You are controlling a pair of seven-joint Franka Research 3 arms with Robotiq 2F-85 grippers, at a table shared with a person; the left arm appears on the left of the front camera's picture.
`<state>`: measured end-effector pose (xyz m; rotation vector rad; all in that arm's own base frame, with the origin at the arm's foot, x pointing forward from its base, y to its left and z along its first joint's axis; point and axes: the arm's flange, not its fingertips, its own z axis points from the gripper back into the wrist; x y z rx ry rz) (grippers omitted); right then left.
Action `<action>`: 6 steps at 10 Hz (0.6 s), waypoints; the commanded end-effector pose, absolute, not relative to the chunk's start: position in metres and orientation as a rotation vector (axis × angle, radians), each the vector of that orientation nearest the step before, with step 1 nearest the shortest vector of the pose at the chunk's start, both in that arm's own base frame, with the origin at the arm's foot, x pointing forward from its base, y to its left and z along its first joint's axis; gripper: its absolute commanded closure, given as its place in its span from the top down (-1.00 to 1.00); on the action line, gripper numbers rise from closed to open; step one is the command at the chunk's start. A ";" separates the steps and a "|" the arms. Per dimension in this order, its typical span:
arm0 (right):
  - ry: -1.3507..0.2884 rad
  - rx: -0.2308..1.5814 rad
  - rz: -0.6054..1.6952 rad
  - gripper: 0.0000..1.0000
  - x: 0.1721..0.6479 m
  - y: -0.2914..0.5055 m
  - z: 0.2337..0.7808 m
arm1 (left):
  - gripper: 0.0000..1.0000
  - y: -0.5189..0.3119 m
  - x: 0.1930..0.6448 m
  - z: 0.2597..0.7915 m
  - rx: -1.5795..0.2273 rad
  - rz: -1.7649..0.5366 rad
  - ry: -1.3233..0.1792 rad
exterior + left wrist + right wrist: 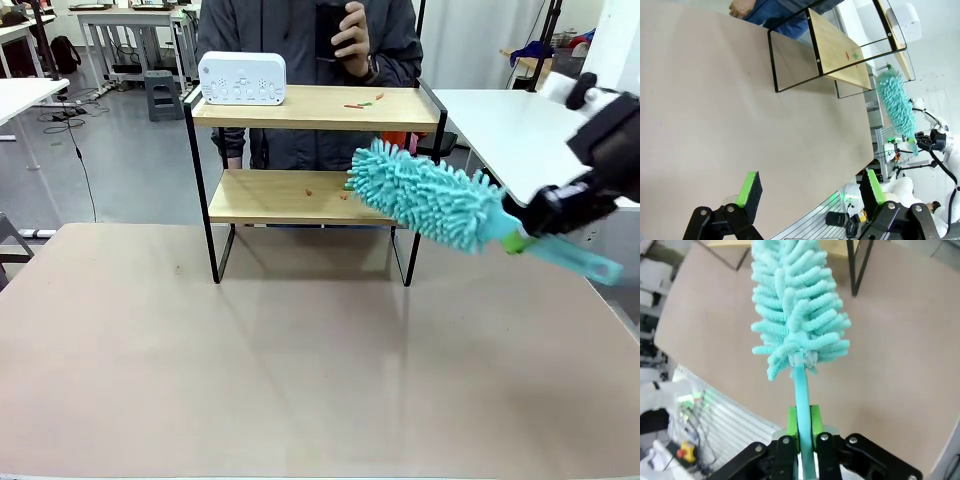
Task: Clean the shelf.
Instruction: Clean the specific tier of the Shelf with the Duster once objects are removed.
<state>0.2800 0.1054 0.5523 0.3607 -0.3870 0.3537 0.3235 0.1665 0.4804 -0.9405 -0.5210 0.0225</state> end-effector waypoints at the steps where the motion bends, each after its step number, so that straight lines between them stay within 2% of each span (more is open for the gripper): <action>1: -0.458 0.313 0.258 -0.75 0.316 0.133 0.551 | 1.00 0.166 0.322 0.481 -0.940 0.002 -0.534; 6: -0.440 0.194 0.160 -0.75 0.359 0.178 0.509 | 1.00 0.166 0.322 0.481 -0.940 0.002 -0.534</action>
